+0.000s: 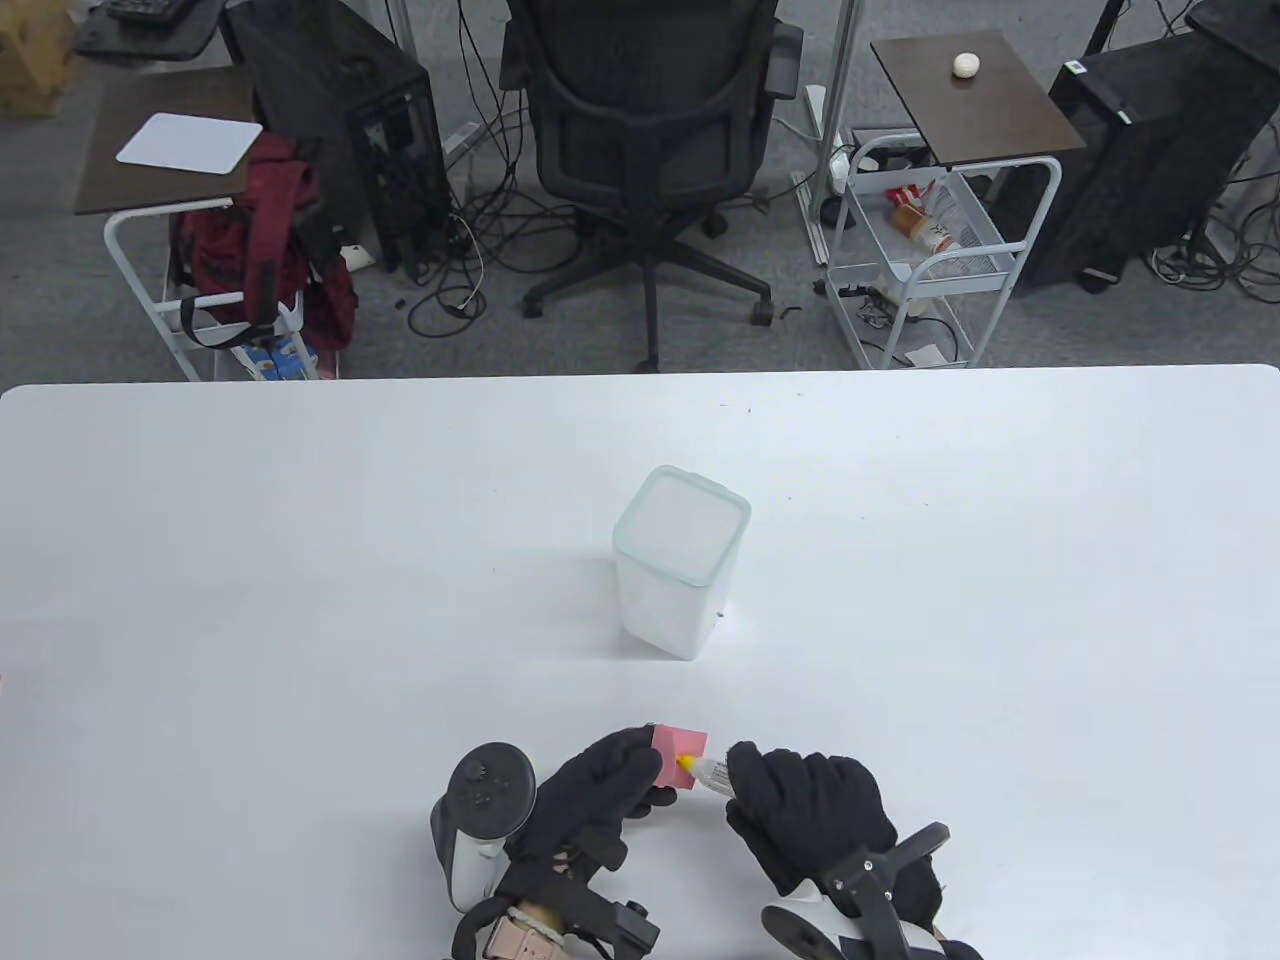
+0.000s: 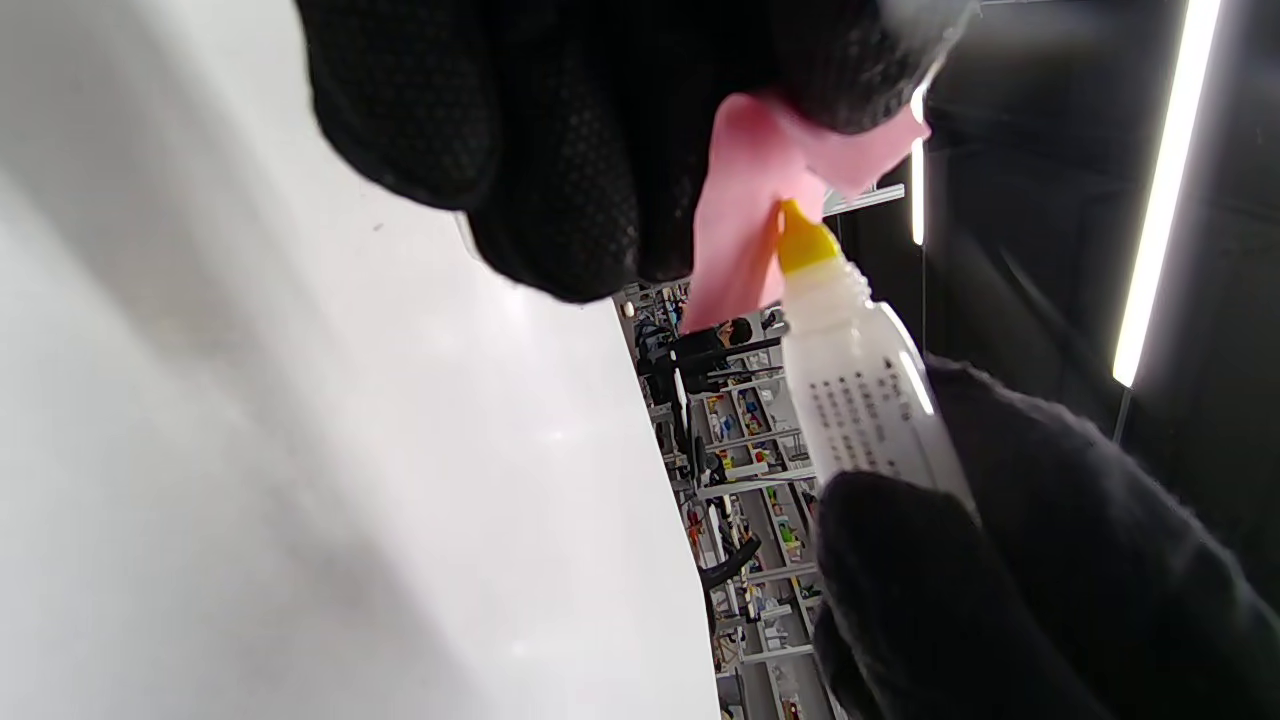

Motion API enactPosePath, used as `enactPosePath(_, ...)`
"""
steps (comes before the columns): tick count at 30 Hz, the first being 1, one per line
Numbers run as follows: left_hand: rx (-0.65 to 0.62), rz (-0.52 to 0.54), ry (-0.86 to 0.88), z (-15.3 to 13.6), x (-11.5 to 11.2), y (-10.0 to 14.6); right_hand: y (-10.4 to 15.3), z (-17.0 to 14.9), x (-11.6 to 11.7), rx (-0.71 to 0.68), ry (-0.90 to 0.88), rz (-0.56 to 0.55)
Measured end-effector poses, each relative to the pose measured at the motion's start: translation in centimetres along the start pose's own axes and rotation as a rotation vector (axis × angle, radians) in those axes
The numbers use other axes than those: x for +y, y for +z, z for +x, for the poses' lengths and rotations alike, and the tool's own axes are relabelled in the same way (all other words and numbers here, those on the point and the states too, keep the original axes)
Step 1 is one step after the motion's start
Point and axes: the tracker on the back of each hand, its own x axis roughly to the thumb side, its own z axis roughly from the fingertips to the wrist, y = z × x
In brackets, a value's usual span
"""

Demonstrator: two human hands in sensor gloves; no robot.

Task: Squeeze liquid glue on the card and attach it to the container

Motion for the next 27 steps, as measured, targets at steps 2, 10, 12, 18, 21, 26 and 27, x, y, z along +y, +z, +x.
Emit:
enactPosePath(2,0.0,-0.004,0.0,-0.01,-0.04,-0.04,0.08,0.18,-0.11,-0.009,0.029,-0.017)
enactPosePath(10,0.002,-0.013,-0.008,-0.08,-0.17,-0.05,0.24,0.72,-0.35,-0.028,0.084,-0.067)
enactPosePath(12,0.004,-0.014,-0.009,-0.1,-0.2,-0.05,0.23,0.73,-0.38,-0.024,0.092,-0.064)
enactPosePath(18,0.009,-0.012,-0.013,-0.13,-0.22,-0.08,0.23,0.58,-0.1,-0.01,0.082,-0.038)
enactPosePath(21,0.011,-0.015,-0.011,-0.15,-0.25,-0.1,0.18,0.62,-0.19,-0.014,0.091,-0.042)
enactPosePath(26,0.013,-0.016,-0.019,-0.2,-0.29,-0.11,0.13,0.69,-0.35,-0.024,0.101,-0.052)
enactPosePath(27,0.014,-0.016,-0.017,-0.19,-0.3,-0.12,0.13,0.73,-0.39,-0.026,0.104,-0.058)
